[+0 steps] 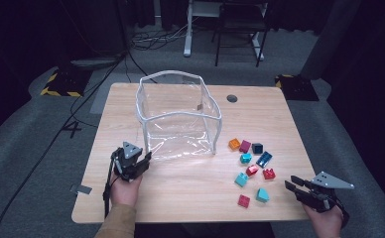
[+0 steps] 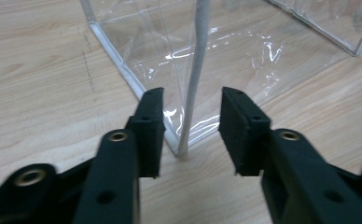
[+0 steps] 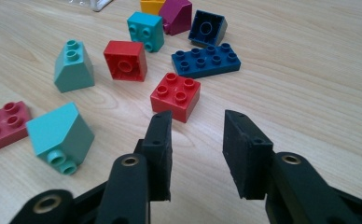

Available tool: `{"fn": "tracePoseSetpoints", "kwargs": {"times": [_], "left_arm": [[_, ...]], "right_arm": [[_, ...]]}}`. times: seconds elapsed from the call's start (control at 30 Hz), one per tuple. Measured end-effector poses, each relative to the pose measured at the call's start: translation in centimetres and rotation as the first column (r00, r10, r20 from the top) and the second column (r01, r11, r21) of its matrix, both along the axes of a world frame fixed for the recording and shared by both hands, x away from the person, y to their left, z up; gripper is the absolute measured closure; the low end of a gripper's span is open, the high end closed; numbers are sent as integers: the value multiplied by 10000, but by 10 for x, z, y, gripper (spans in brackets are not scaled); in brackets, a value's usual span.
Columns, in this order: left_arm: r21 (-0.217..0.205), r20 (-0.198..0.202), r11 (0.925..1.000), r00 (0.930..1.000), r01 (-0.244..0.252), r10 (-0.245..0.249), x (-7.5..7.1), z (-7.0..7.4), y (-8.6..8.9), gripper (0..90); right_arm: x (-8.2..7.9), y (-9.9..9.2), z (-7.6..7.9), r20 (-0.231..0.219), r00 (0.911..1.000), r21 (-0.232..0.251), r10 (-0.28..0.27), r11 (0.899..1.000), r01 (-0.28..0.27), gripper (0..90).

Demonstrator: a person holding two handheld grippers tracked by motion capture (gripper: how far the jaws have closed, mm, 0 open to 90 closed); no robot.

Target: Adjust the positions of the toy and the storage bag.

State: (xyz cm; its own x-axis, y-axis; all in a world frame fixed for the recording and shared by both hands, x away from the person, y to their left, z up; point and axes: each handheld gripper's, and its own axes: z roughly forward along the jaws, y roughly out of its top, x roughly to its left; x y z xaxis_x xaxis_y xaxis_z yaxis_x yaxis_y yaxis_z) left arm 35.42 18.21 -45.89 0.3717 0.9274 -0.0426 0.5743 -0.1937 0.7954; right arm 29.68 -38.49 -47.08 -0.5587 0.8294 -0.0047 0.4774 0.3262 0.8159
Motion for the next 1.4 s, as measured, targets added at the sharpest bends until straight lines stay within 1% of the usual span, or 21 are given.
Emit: {"fn": "tracePoseSetpoints", "kwargs": {"times": [0.17,0.3,0.33,0.37,0.43,0.53,0.63,0.73,0.77,0.8,0.83,0.93,0.97,1.03,1.07,1.13,1.2,1.23,1.3,1.33,1.4], "left_arm": [[745,107,9969,9996,265,-274,-1,2,-8,864],[897,91,9941,9980,613,-624,-10,2,-13,870],[1097,21,9894,9954,948,-956,-22,3,-20,871],[1097,21,9894,9954,948,-956,-22,3,-20,871],[1215,-40,9828,9902,1391,-1396,-39,4,-31,871],[1209,-58,9798,9871,1592,-1597,-49,5,-37,871],[1277,-52,9698,9779,2080,-2091,-74,5,-51,871],[1281,-71,9660,9742,2247,-2256,-85,5,-57,871],[1250,-88,9606,9684,2482,-2491,-95,5,-63,871],[1250,-88,9606,9684,2482,-2491,-95,5,-63,871],[1209,-99,9552,9625,2701,-2710,-105,5,-71,871],[1177,-126,9455,9525,3035,-3041,-116,5,-80,870],[1177,-126,9455,9525,3035,-3041,-116,5,-80,870],[1123,-76,9344,9406,3380,-3394,-125,4,-92,870],[1123,-76,9344,9406,3380,-3394,-125,4,-92,869],[1031,-70,9249,9301,3659,-3671,-131,4,-101,869],[1012,-78,9213,9264,3754,-3766,-132,4,-104,869],[914,-123,9135,9178,3963,-3969,-134,4,-109,867],[840,-117,9048,9084,4174,-4180,-136,3,-114,867],[840,-117,9048,9084,4174,-4180,-136,3,-114,866],[845,-104,8948,8983,4385,-4392,-137,3,-119,862]], "right_arm": [[-7,-1,3,-13,10000,50,57,10000,-57,655],[-7,-1,6,49,9999,121,124,9998,-124,655],[-6,2,8,51,9998,127,209,9997,-209,654],[-6,2,8,51,9998,127,209,9997,-209,654],[-4,6,9,136,9991,148,402,9991,-404,653],[-1,10,11,194,9984,185,540,9984,-543,652],[2,15,12,254,9968,235,759,9968,-765,650],[4,16,11,261,9964,276,808,9963,-815,649],[6,16,11,286,9961,300,840,9959,-849,647],[7,17,11,286,9960,322,845,9958,-854,646],[7,17,11,285,9959,325,856,9957,-865,646],[8,17,11,321,9955,379,891,9952,-903,642],[8,17,11,321,9955,379,891,9952,-903,642],[8,16,11,309,9958,423,867,9952,-879,641],[8,16,11,309,9958,423,867,9952,-879,641],[8,15,9,270,9961,454,835,9954,-847,638],[8,14,8,263,9962,480,833,9953,-845,638],[8,14,7,234,9961,469,855,9951,-866,636],[9,15,6,202,9961,456,856,9952,-864,634],[9,15,6,202,9961,456,856,9952,-864,634],[9,17,5,146,9959,438,888,9950,-893,631]]}}
